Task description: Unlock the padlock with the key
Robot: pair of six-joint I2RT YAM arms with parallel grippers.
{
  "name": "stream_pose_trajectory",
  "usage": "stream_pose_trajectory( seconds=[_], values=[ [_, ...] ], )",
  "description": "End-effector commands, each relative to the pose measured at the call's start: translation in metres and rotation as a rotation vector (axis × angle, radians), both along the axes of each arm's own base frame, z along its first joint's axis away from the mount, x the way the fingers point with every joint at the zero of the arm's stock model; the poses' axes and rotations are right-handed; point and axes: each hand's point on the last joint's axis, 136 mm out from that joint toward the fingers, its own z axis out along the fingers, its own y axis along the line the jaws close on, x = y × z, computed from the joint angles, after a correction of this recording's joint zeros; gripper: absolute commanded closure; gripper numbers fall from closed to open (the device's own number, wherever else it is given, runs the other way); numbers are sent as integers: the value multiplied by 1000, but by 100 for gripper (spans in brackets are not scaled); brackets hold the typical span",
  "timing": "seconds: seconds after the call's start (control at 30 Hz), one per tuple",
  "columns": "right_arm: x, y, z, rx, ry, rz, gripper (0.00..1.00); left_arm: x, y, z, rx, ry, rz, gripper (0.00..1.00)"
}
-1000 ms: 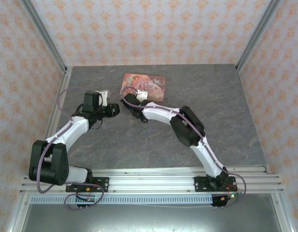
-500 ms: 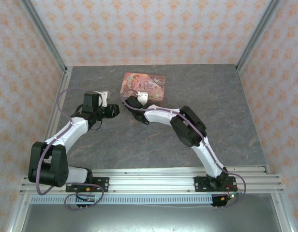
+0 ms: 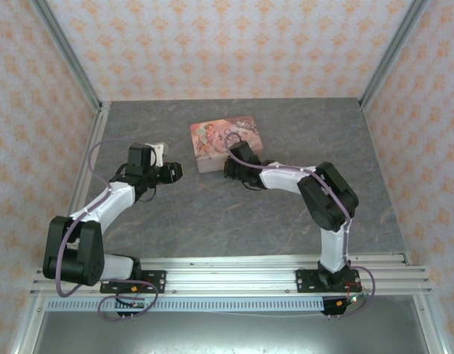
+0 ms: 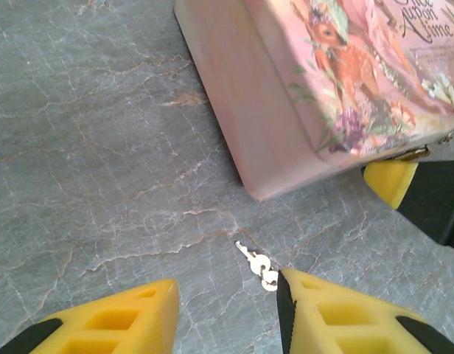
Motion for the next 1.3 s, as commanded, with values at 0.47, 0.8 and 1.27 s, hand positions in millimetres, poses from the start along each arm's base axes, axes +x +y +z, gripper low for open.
stream_pose_trajectory(
  seconds=[0.47,0.8,1.27],
  values=[
    [-6,9,4,261,173,132,100,17,-45,36,-63,-77,-97,60],
    [-16,-11,-10,52,207,192,100,64,-88,40,-39,-28,-173,60],
    [-9,-63,6,-336,201,172,83,100,-102,-45,-37,163,-130,61]
  ],
)
